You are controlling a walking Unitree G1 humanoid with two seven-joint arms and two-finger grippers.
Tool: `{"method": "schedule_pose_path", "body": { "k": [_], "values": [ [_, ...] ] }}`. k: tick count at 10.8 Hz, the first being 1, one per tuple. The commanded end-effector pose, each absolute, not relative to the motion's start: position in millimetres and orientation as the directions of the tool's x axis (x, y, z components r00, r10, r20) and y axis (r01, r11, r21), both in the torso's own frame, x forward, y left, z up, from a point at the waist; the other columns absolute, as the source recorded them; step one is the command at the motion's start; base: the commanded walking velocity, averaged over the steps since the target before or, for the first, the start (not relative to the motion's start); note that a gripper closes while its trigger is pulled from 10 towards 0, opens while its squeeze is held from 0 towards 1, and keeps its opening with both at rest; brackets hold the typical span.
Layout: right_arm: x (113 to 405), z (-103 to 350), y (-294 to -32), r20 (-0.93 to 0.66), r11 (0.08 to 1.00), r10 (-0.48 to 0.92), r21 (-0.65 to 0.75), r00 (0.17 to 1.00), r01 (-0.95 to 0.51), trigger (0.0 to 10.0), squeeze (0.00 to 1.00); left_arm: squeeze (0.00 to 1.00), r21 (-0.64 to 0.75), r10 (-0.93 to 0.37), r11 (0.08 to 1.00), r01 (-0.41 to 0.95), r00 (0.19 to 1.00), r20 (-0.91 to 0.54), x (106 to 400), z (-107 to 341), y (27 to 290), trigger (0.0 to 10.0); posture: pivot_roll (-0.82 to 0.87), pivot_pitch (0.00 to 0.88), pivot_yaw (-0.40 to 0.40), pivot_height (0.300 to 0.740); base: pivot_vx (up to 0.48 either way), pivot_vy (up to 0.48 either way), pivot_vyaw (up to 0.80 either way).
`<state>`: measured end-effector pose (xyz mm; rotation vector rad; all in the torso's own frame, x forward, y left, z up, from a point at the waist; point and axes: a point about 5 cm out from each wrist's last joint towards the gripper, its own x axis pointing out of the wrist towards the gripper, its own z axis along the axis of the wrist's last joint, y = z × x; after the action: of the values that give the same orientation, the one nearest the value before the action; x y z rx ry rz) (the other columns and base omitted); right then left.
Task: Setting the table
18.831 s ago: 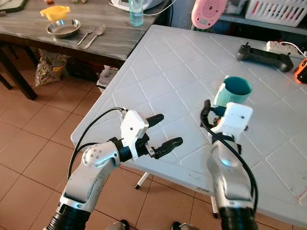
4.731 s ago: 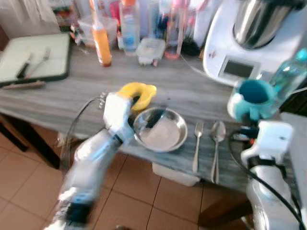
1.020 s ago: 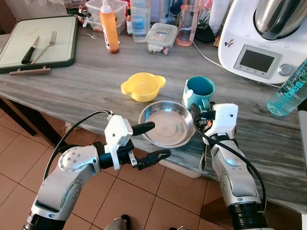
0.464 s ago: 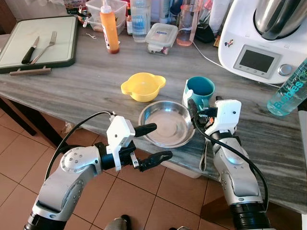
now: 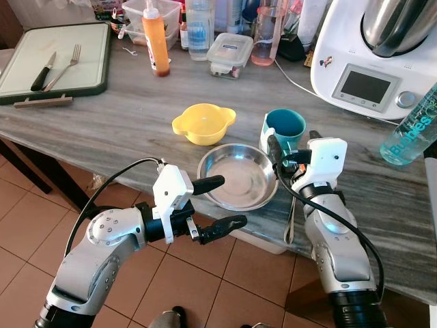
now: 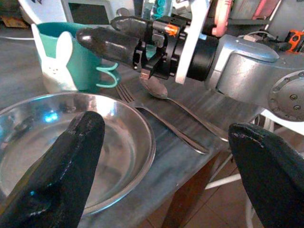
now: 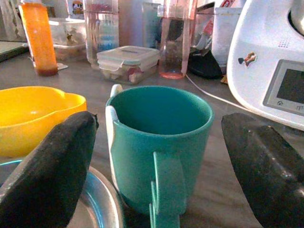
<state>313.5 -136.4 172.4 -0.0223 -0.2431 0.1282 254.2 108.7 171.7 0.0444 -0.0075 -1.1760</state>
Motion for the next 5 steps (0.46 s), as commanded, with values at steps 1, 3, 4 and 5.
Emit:
{"method": "schedule_pose_path", "body": {
  "k": [1, 3, 4, 5],
  "values": [
    [309, 180, -143, 0.268, 0.994, 0.106, -0.049, 0.957, -0.097, 10.0, 1.0, 0.0, 0.059, -0.927, 0.373, 0.926, 0.374, -0.013, 253, 176, 106, 10.0, 0.15, 0.171, -0.022, 0.74, 0.0, 0.0, 0.0],
    [300, 192, -145, 0.314, 0.995, 0.088, -0.064, 0.945, -0.071, 10.0, 1.0, 0.0, 0.061, -0.924, 0.382, 0.922, 0.383, -0.01, 256, 176, 107, 10.0, 0.15, 0.169, -0.022, 0.74, 0.0, 0.0, 0.0],
    [295, 193, -145, 0.321, 0.995, 0.089, -0.074, 0.943, -0.068, 10.0, 1.0, 0.0, 0.06, -0.922, 0.385, 0.921, 0.386, -0.008, 257, 175, 108, 10.0, 0.15, 0.168, -0.021, 0.74, 0.0, 0.0, 0.0],
    [291, 195, -147, 0.327, 0.995, 0.081, -0.078, 0.941, -0.058, 10.0, 1.0, 0.0, 0.062, -0.921, 0.389, 0.919, 0.39, -0.006, 257, 174, 109, 10.0, 0.15, 0.165, -0.021, 0.74, 0.0, 0.0, 0.0]
  ]
}}
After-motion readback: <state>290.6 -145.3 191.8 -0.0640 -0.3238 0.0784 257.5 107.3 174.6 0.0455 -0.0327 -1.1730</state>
